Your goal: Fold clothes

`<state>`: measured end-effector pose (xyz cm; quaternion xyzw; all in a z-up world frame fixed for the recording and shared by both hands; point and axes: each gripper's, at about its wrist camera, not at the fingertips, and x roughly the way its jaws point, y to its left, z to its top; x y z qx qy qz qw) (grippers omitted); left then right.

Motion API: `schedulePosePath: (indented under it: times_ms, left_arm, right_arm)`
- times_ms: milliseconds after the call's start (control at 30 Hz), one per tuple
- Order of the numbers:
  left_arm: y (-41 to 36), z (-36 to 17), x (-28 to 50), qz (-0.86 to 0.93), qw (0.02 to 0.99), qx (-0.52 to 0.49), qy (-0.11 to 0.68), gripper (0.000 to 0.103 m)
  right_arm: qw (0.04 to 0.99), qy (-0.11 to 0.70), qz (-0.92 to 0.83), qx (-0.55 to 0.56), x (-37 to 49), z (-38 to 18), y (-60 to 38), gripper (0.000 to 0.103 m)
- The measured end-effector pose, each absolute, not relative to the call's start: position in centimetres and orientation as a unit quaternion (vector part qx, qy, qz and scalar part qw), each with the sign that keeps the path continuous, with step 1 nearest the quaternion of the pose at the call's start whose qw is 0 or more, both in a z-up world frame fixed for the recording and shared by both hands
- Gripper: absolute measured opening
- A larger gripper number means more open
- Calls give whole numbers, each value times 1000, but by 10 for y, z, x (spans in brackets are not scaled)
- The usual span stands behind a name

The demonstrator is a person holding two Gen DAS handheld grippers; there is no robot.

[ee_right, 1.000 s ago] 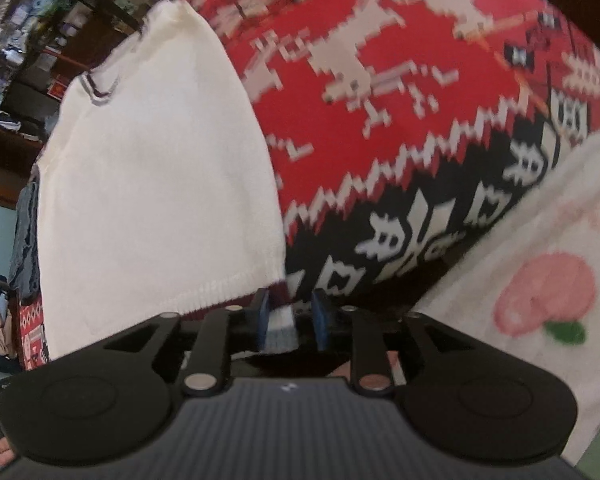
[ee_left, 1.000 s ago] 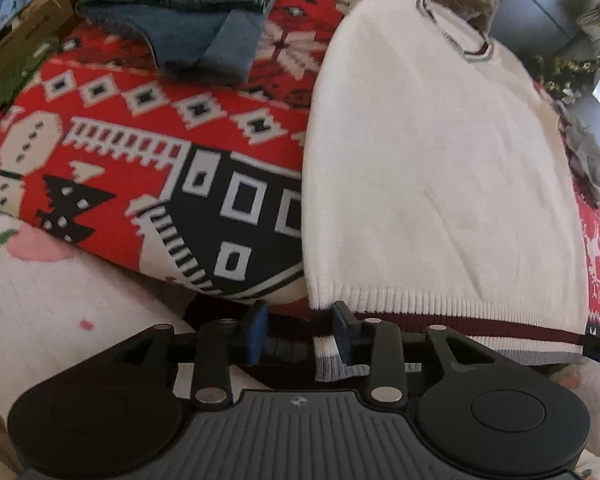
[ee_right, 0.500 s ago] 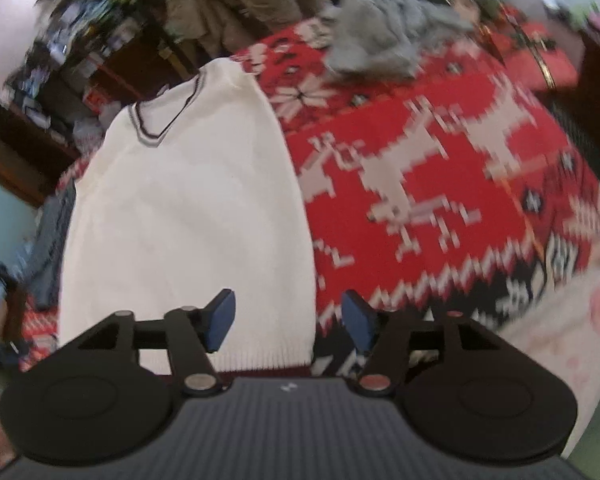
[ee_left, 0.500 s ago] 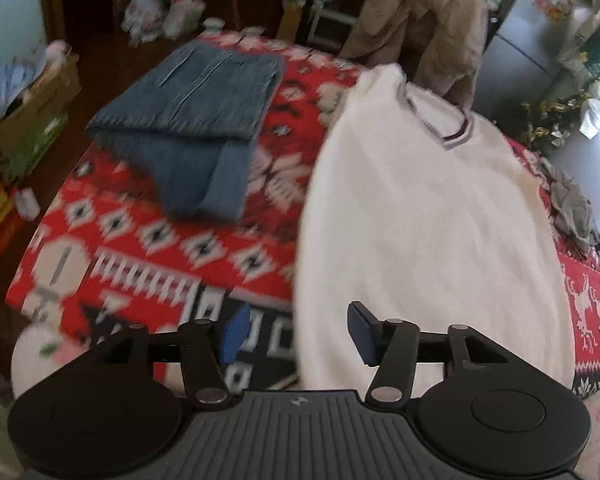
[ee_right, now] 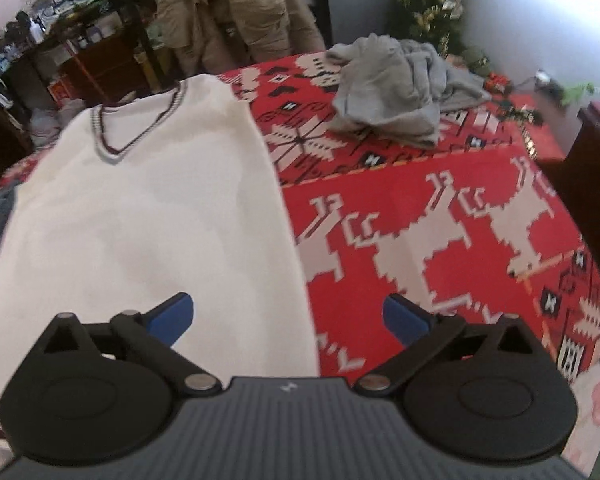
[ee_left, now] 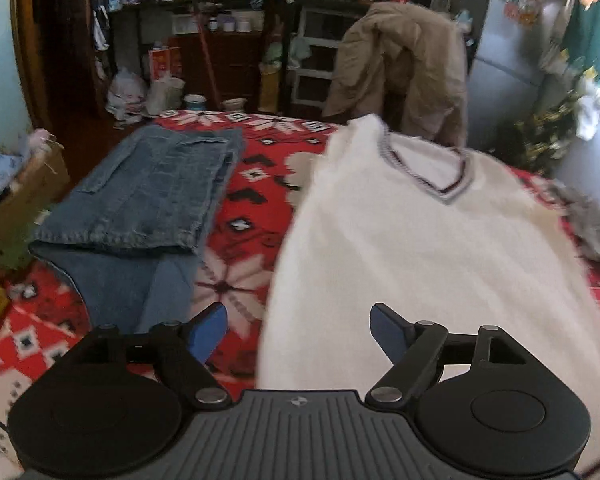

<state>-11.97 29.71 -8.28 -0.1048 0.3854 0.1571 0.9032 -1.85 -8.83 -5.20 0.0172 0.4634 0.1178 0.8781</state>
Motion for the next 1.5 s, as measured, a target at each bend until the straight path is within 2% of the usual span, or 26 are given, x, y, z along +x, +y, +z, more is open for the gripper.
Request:
schedulePosePath:
  times_ms: [133,233,333,400,500,567,633,667,700,733,800,1067,1333,1500]
  left_arm:
    - [312,-84,-97,143,901,-107,395,78]
    - [317,-78,-86,184,910,-86,362,77]
    - [317,-75,-68,195,916,-41,348,70]
    - [315,-76,-56,179,917,-11,357,59]
    - [310,-77,-46,151,919,-2,363,54]
    - [303,-79,-42,135,921,4,366,51]
    - [293,-84,-37,123,919,23,374,40]
    - [290,-88,-35,113,917,24,381,26]
    - [288,-93,-32,105,915,22,388,17]
    - [289,-97,-30,101,913,15,395,14]
    - [291,-106,-26,104,910,7,402,10]
    - [317,-120,-8,126,902,-16,412,11]
    - [339,-119,14,137,900,-36,411,10]
    - [345,-120,34,137,900,-31,413,10]
  right_arm:
    - [895,429,122,-19,-7,-58,-82,102]
    - [906,401,129,-44,0,-61,-77,102]
    - [921,353,152,-54,3,-56,-75,102]
    - [928,324,171,-66,6,-51,-73,102]
    - [926,306,199,-94,18,-47,-64,98]
    - [920,309,217,-106,27,-46,-55,85]
    - [909,325,237,-109,38,-48,-46,51]
    - [904,339,241,-103,44,-51,-43,42]
    - [898,352,245,-96,50,-54,-39,26]
    - [893,368,244,-89,56,-59,-35,19]
    - [885,387,243,-93,68,-71,-28,12]
    - [878,415,226,-76,116,-101,-18,11]
    - [877,431,211,-25,171,-104,-18,8]
    - [874,433,217,-40,183,-104,-10,10]
